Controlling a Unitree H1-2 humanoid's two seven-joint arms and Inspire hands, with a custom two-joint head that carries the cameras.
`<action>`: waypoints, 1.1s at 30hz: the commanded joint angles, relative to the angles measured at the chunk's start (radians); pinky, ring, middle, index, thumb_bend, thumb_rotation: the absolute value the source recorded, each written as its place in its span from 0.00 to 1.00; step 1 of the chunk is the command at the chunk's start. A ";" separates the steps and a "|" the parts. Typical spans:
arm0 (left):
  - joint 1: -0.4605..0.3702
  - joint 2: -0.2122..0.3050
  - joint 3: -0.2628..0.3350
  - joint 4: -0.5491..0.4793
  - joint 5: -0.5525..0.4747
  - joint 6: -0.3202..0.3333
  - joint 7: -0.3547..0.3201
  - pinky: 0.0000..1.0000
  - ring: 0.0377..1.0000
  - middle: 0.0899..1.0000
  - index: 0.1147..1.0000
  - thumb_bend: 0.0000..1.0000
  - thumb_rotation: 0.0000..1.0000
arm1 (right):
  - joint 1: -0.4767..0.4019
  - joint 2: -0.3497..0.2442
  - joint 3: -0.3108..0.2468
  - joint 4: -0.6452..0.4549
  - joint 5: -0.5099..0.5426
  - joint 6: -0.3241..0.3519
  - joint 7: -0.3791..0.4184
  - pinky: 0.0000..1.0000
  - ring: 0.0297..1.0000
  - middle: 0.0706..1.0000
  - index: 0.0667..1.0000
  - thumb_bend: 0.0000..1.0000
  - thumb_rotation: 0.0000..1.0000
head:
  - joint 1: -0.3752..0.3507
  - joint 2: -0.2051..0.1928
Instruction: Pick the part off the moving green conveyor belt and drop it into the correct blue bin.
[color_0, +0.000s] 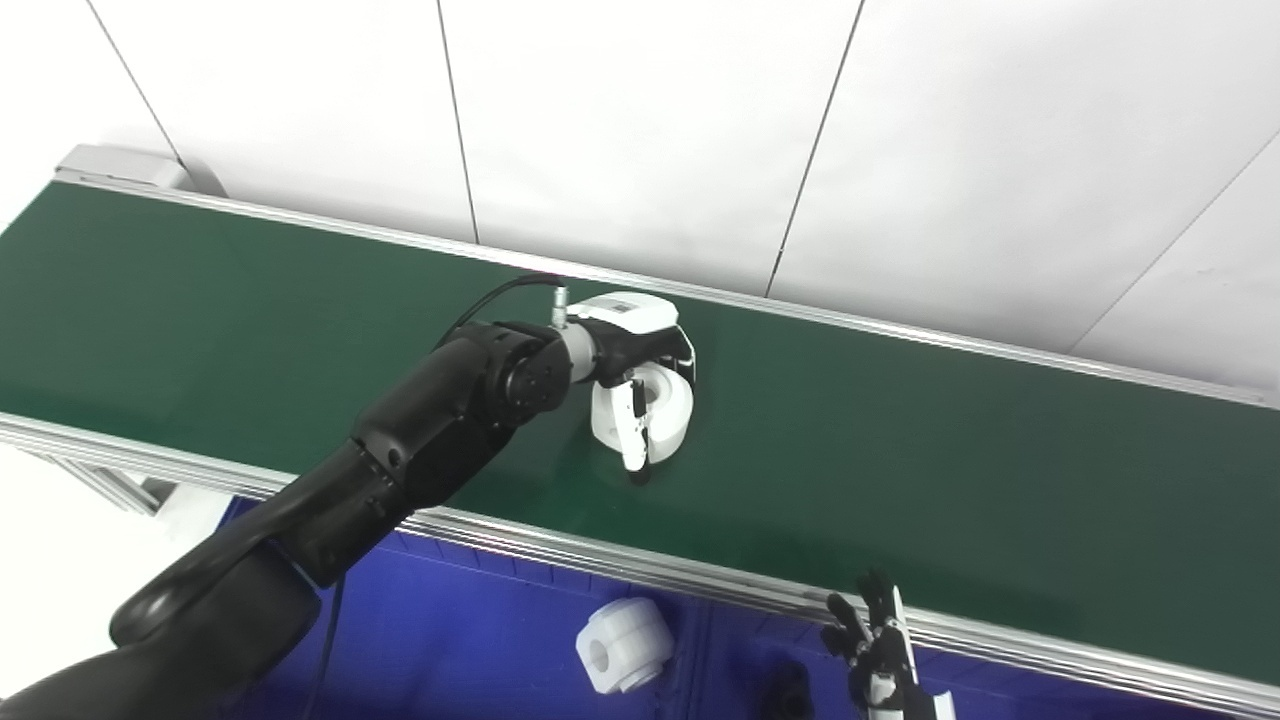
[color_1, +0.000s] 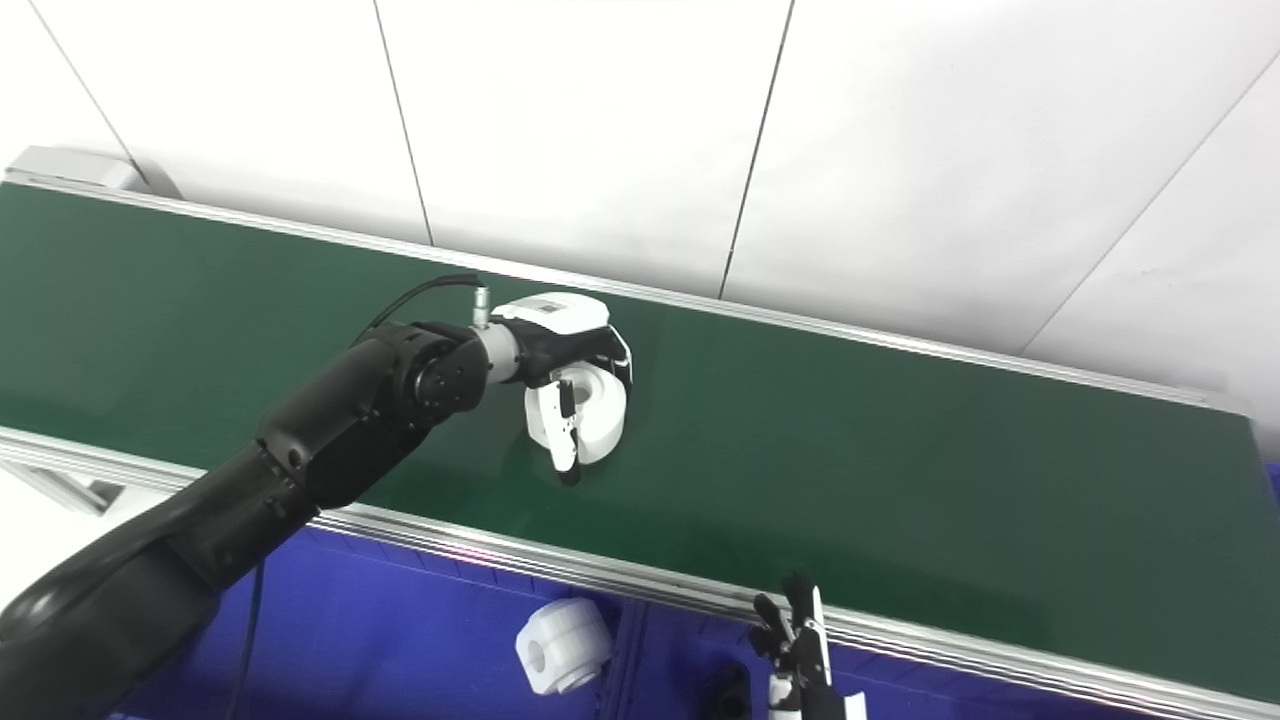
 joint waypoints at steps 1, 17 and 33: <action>0.055 0.023 -0.019 0.021 0.013 -0.016 -0.016 0.30 0.34 0.39 0.43 0.53 0.00 | 0.008 0.008 0.002 -0.037 0.011 0.004 0.004 0.89 0.91 0.98 1.00 0.76 1.00 | 0.001 -0.001; 0.047 0.033 -0.033 -0.031 0.054 -0.076 0.035 0.20 0.25 0.42 0.42 0.52 0.00 | 0.010 0.006 0.005 -0.048 0.020 0.023 0.007 0.88 0.90 0.97 1.00 0.75 1.00 | 0.018 0.014; 0.016 0.076 0.105 -0.416 0.031 0.017 -0.153 0.19 0.22 0.42 0.42 0.53 0.00 | -0.011 -0.032 -0.027 -0.153 0.089 0.148 0.027 0.95 0.94 1.00 1.00 0.82 1.00 | 0.231 0.142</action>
